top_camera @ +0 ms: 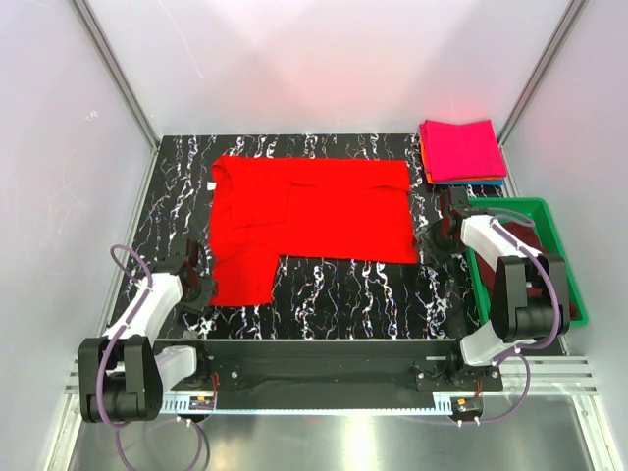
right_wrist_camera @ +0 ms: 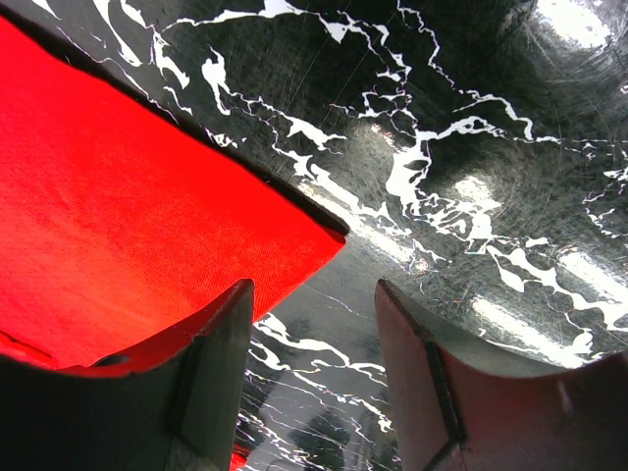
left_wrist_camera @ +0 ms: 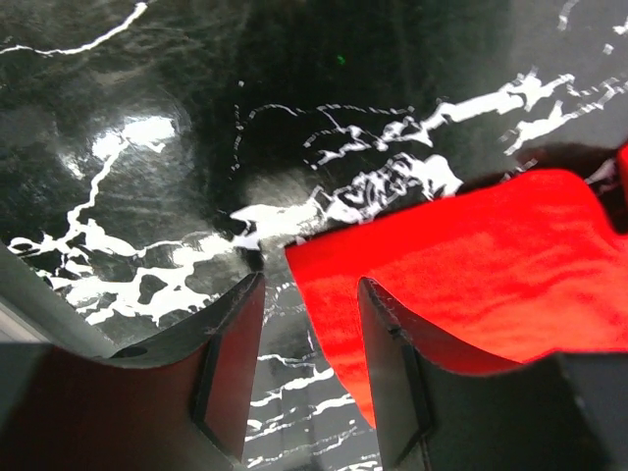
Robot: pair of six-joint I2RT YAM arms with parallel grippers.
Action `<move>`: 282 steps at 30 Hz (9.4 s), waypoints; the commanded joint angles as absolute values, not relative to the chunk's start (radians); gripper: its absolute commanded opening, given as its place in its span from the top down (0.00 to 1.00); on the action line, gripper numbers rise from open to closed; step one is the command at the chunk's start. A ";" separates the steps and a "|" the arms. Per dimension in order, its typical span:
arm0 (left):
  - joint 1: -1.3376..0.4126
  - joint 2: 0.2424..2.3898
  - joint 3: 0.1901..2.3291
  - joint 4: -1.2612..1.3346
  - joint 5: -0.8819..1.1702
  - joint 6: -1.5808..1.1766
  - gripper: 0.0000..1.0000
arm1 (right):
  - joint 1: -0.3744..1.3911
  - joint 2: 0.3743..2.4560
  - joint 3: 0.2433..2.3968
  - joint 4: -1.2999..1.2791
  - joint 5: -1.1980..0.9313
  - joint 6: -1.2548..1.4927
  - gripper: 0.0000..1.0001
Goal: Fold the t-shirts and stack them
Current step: Fold the tshirt
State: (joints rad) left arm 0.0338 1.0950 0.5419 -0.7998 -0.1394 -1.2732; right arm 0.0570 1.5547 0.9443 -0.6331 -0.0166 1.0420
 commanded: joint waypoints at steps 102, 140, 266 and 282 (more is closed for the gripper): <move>0.040 1.884 1.716 -0.660 -0.092 -1.072 1.00 | 0.081 2.166 1.859 -0.782 0.146 0.756 1.00; 0.051 2.192 2.095 -0.644 -0.061 -0.950 0.68 | 0.061 2.324 2.088 -0.744 0.063 0.713 0.73; 0.081 1.865 1.287 -0.397 0.086 -0.358 0.49 | 0.072 1.916 1.351 -0.670 0.035 0.540 1.00; 0.081 1.865 1.325 -0.537 -0.038 -0.249 1.00 | 0.072 1.806 1.238 -0.690 0.003 0.557 1.00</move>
State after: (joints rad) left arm 0.0776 1.9453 1.3460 -0.5144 0.0376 -0.2951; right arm 0.0757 1.8797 1.2610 -0.6651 0.0067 0.5560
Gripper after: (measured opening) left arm 0.020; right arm 0.012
